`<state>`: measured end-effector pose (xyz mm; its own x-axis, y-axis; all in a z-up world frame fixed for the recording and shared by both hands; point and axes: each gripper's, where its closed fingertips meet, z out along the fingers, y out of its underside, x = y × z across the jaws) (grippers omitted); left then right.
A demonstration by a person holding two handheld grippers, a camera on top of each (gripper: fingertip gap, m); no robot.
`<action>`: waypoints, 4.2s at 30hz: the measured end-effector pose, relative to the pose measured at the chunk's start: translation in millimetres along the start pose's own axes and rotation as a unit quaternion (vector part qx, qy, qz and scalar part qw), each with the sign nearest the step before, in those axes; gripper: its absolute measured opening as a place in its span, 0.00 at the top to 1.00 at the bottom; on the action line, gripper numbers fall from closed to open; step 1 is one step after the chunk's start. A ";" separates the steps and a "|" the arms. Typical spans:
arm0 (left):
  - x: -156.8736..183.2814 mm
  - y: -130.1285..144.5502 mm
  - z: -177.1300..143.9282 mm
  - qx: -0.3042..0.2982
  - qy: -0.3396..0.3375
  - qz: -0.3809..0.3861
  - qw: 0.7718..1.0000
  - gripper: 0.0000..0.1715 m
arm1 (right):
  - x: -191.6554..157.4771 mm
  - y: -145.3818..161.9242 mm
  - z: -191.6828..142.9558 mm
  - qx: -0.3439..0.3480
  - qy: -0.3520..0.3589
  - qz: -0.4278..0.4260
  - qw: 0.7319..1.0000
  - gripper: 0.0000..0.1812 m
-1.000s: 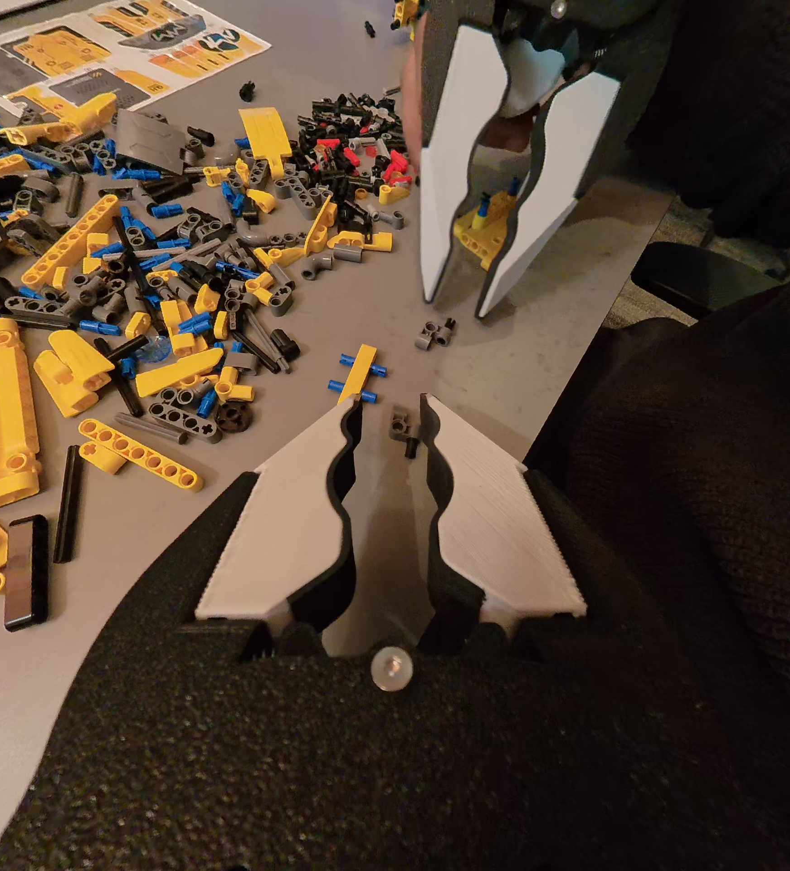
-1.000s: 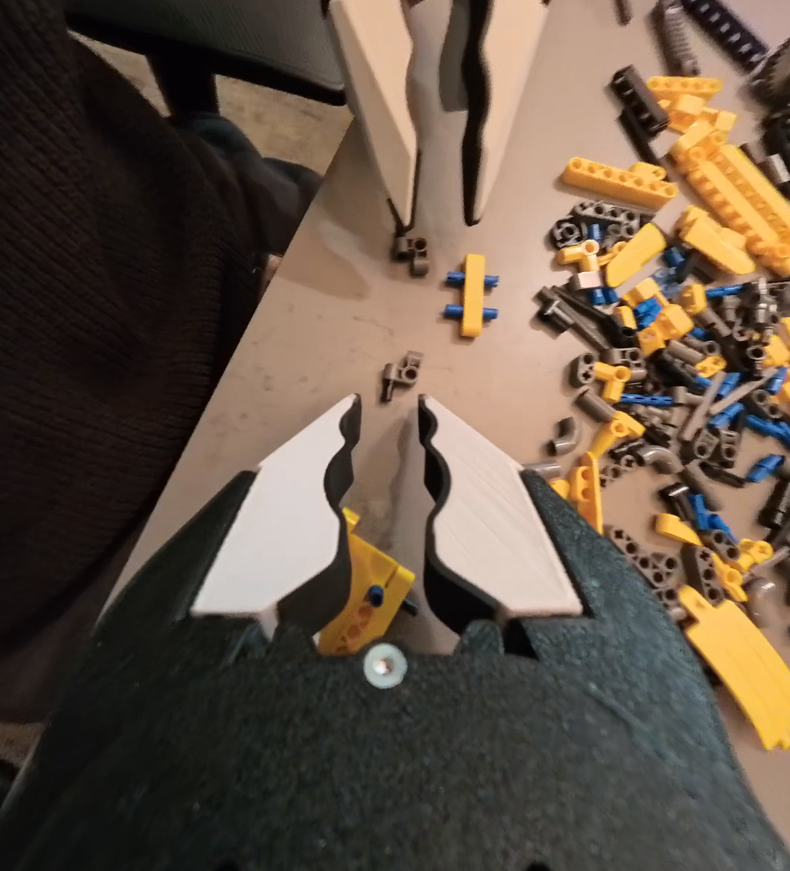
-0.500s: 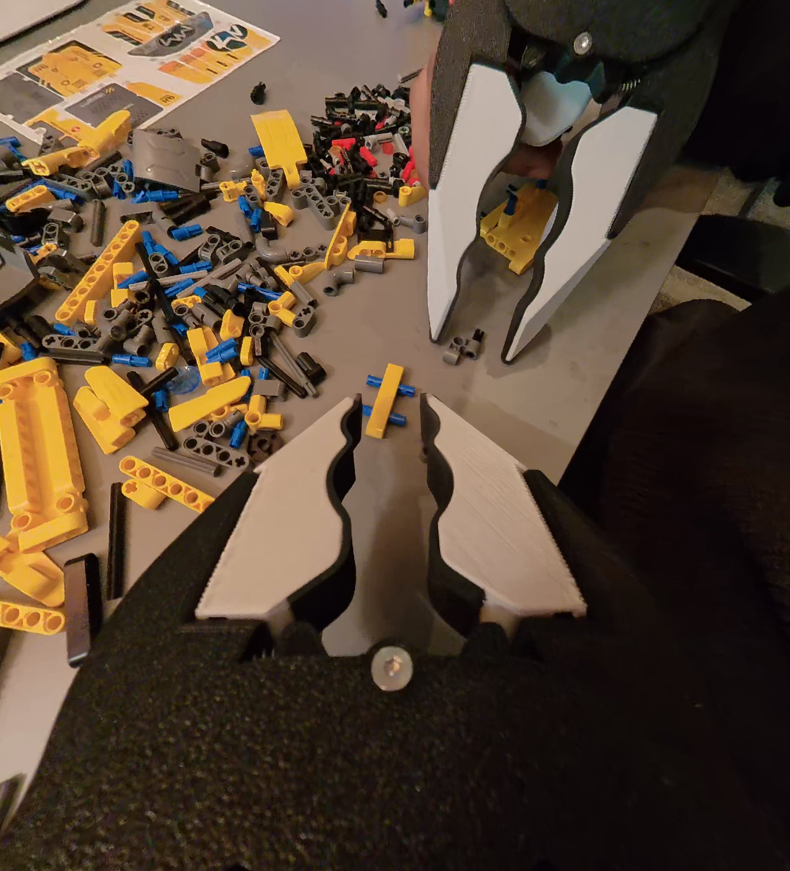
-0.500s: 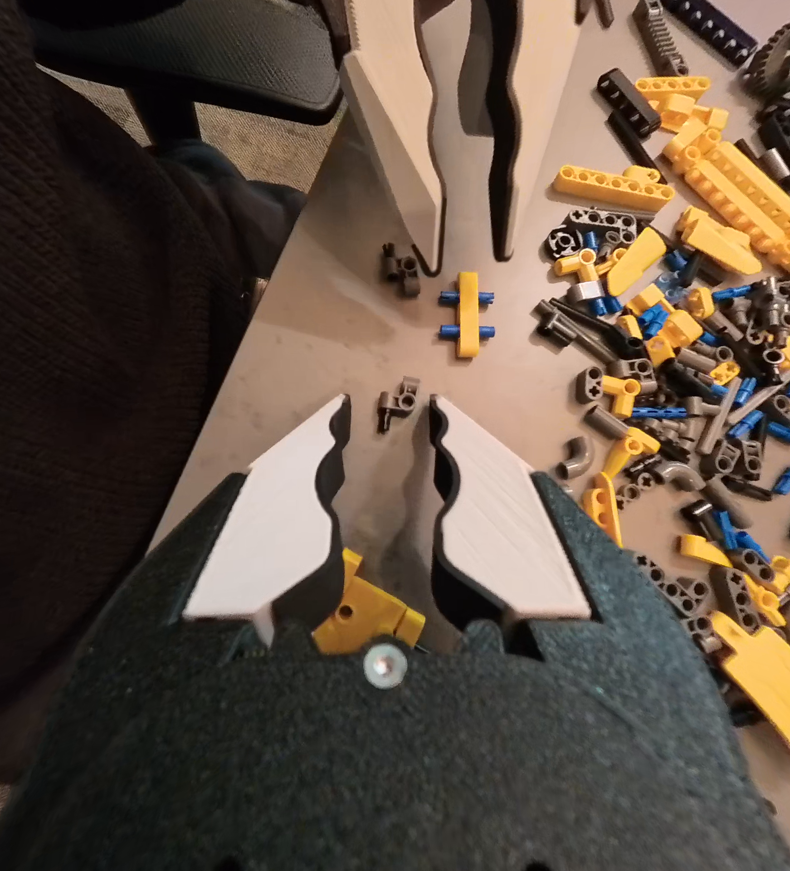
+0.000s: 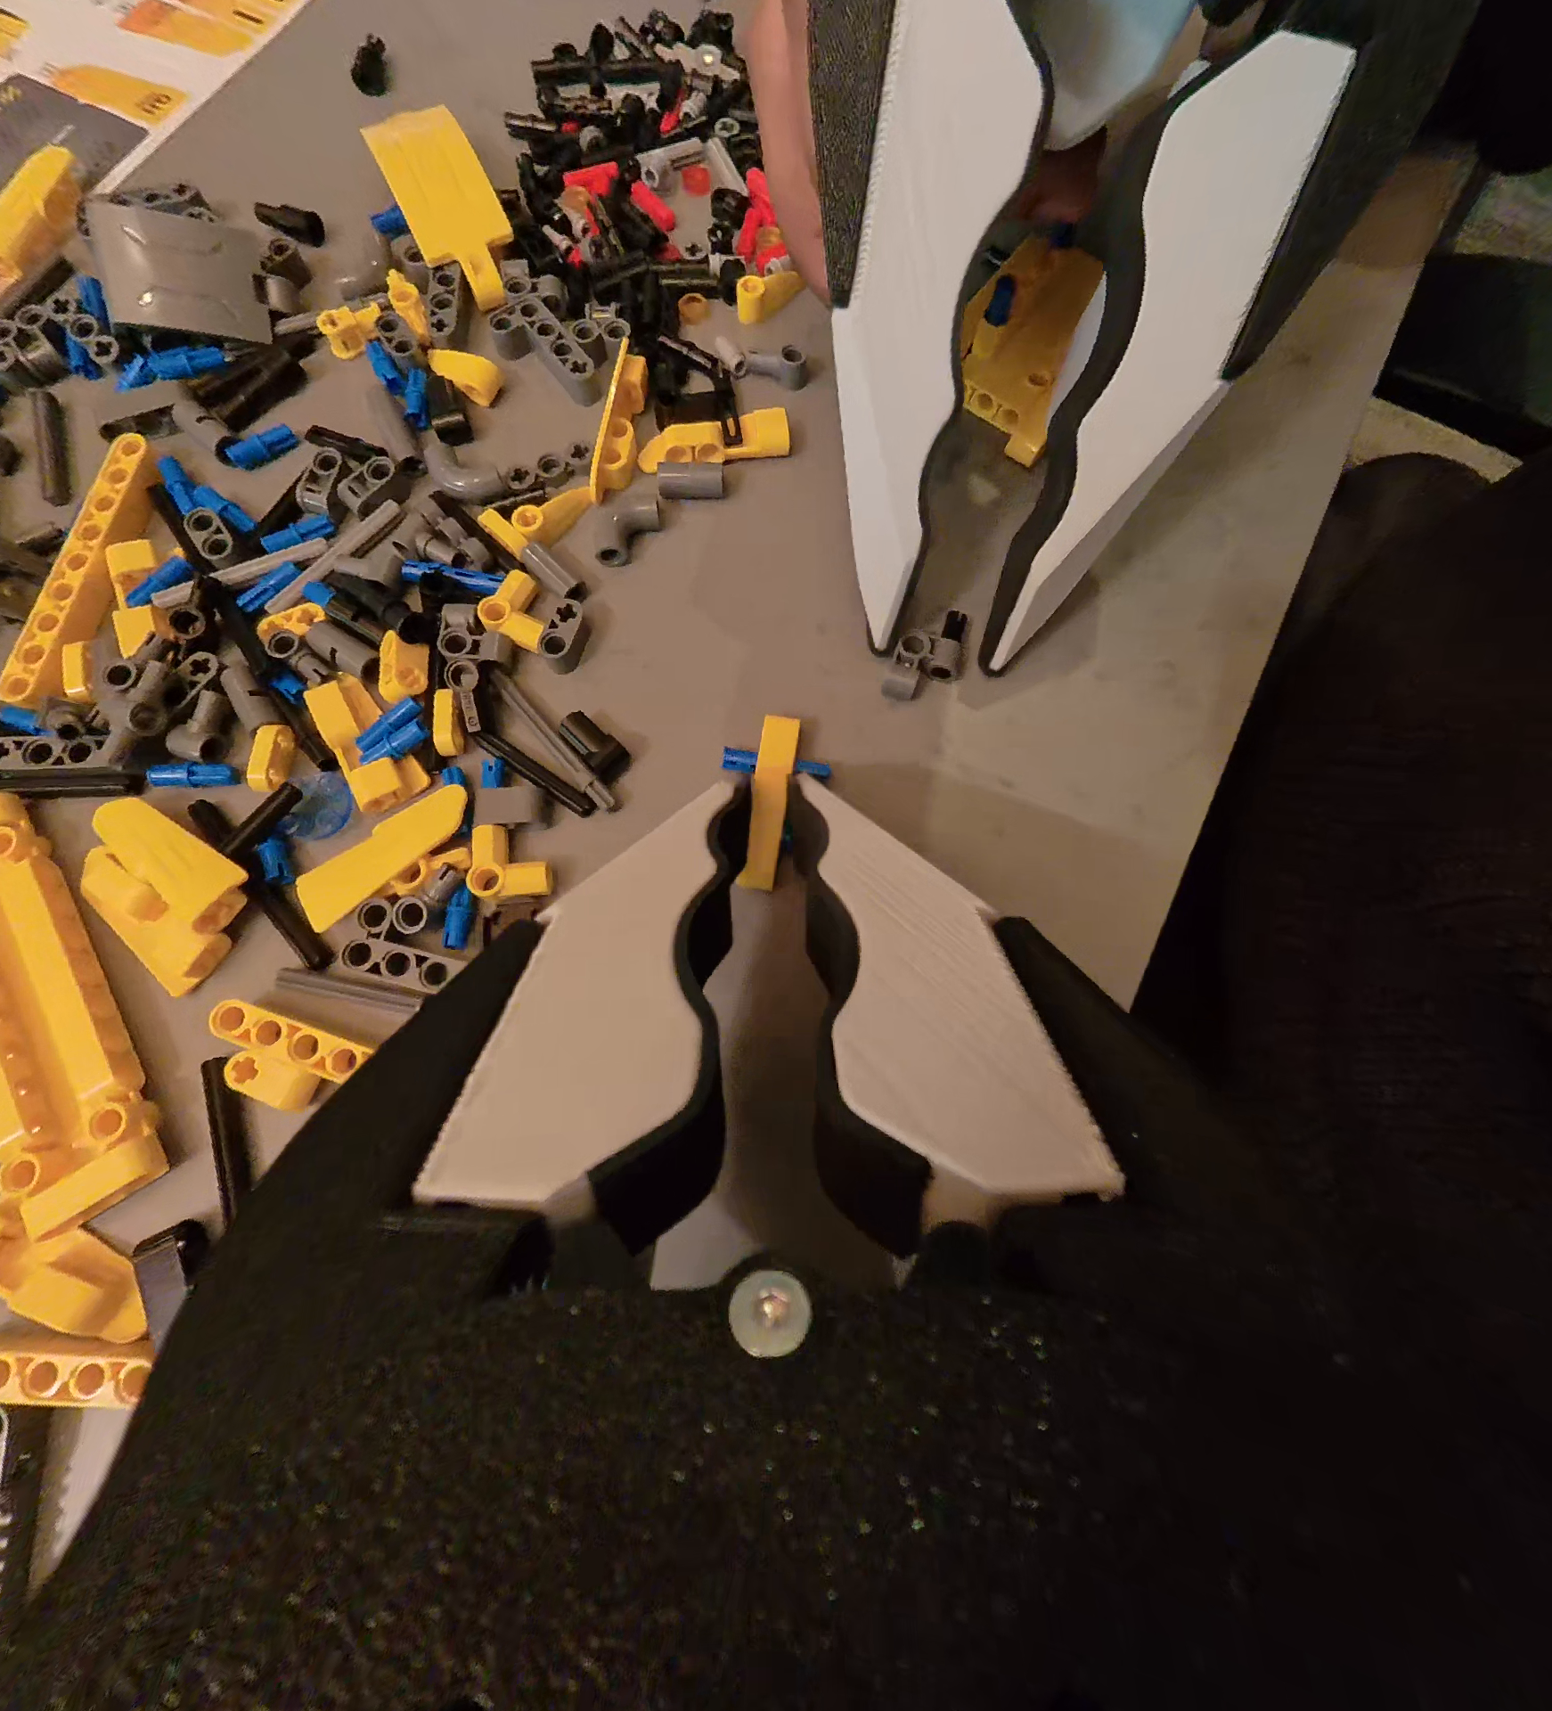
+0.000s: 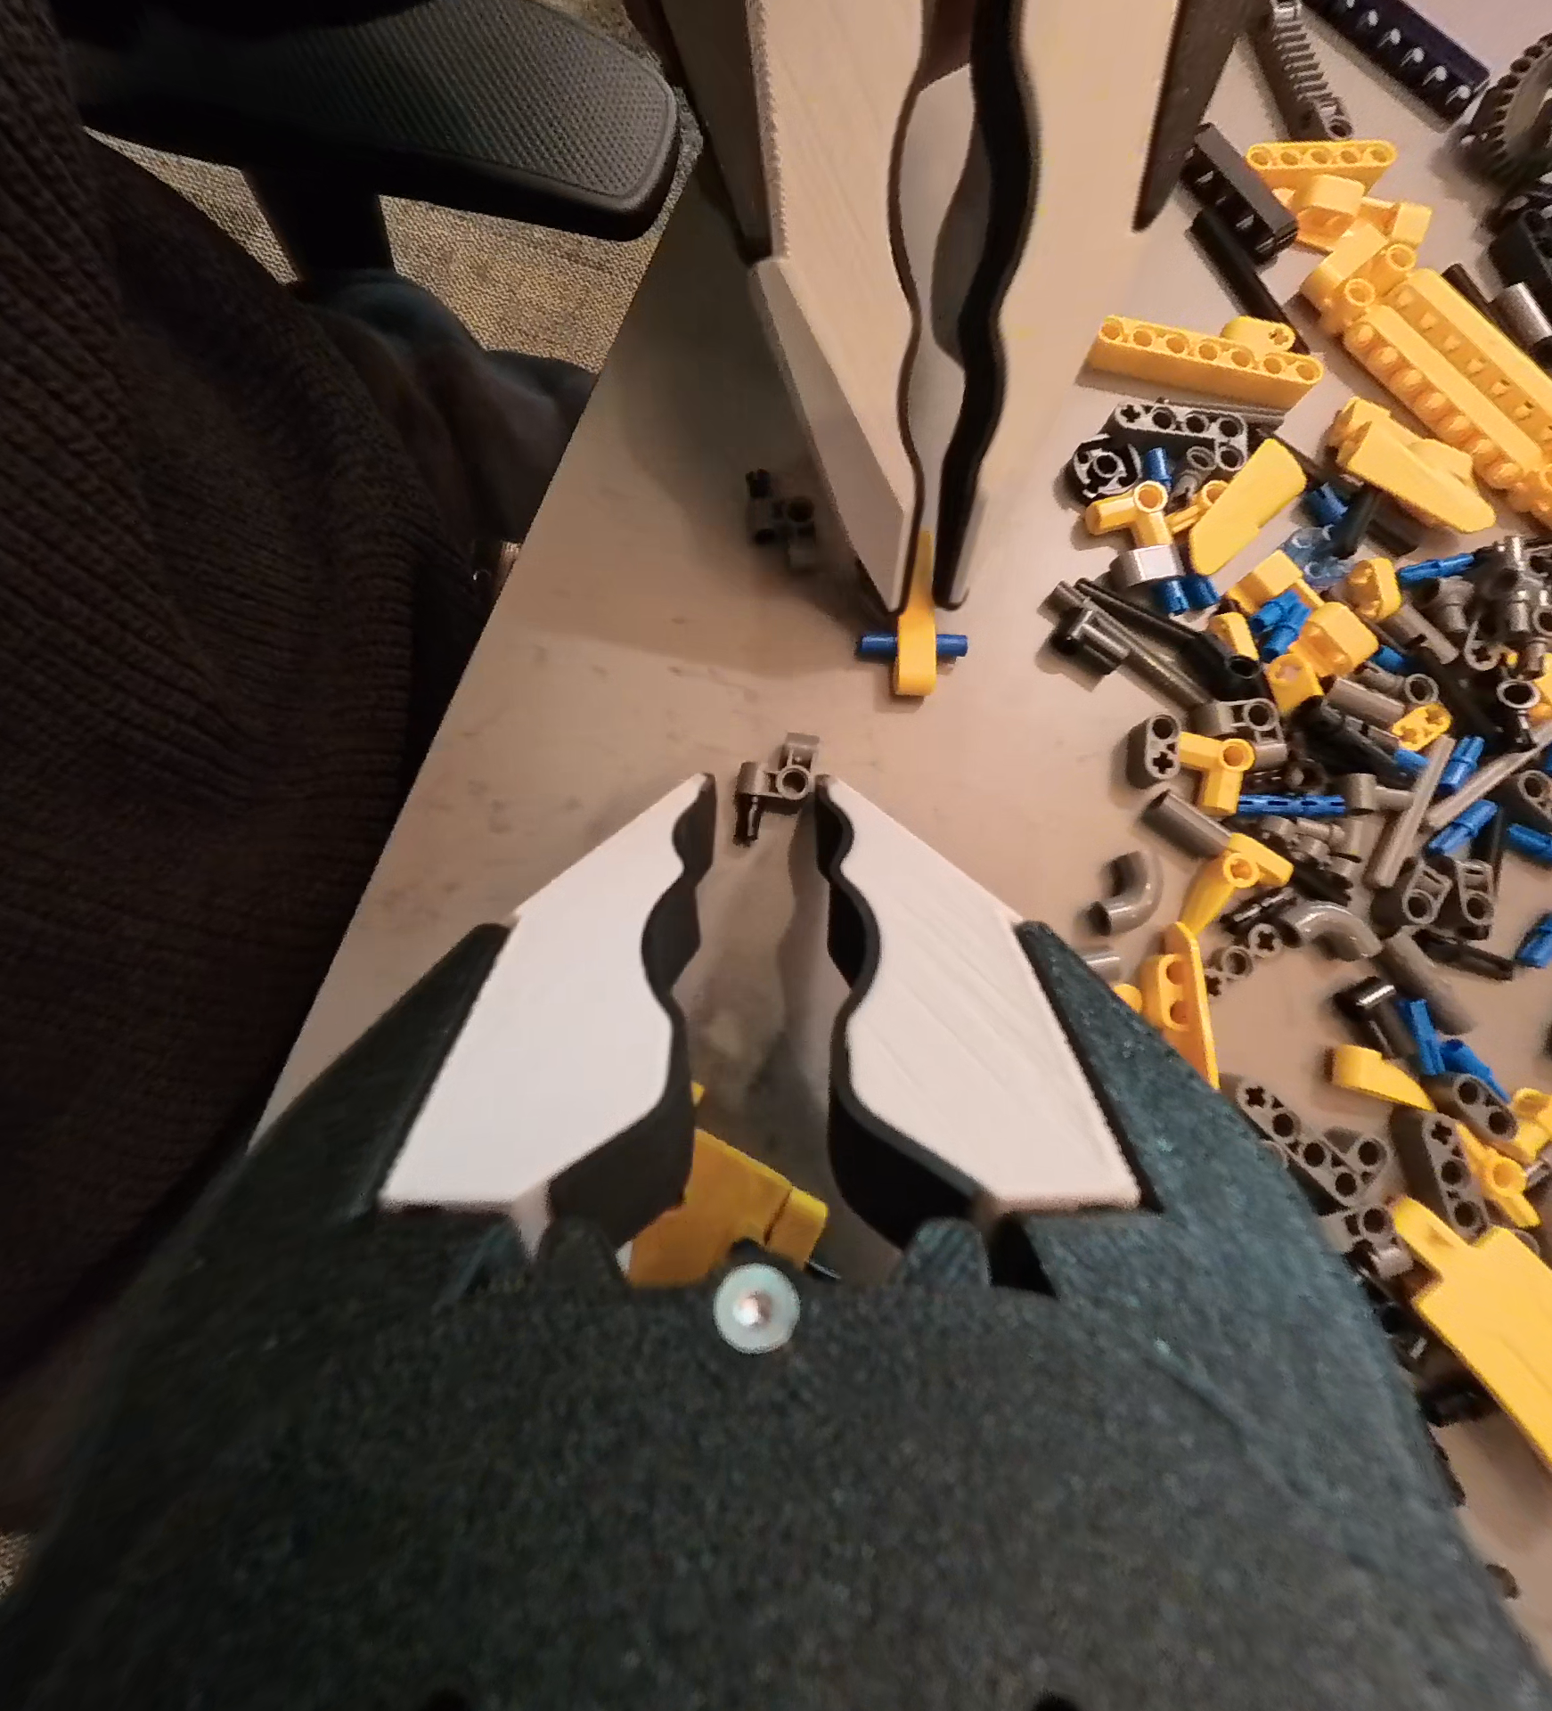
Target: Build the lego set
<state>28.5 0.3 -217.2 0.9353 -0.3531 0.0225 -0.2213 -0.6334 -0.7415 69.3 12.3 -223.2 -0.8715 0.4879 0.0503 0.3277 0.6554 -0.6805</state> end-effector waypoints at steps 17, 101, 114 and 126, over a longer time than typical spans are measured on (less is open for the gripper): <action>12.8 -6.5 7.6 0.000 0.013 -0.014 1.000 0.96 | -0.2 -10.3 8.4 0.017 0.008 -0.024 1.000 0.91; 14.5 -3.9 6.0 -0.028 -0.011 -0.076 0.997 0.95 | 6.6 -9.6 -2.9 0.023 0.040 -0.063 0.997 0.91; 11.2 -12.2 -4.0 -0.012 0.014 -0.064 0.998 0.95 | 7.0 -8.5 4.7 0.023 0.036 -0.056 0.998 0.91; 9.2 2.0 7.2 -0.056 -0.039 -0.066 0.995 0.95 | 10.9 -6.6 4.6 0.015 0.047 -0.052 0.997 0.91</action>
<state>38.7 0.8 -223.3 0.9757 -0.2108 0.0591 -0.1213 -0.7454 -0.6555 55.9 10.6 -221.5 -0.8617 0.4708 0.1894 0.2244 0.6883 -0.6899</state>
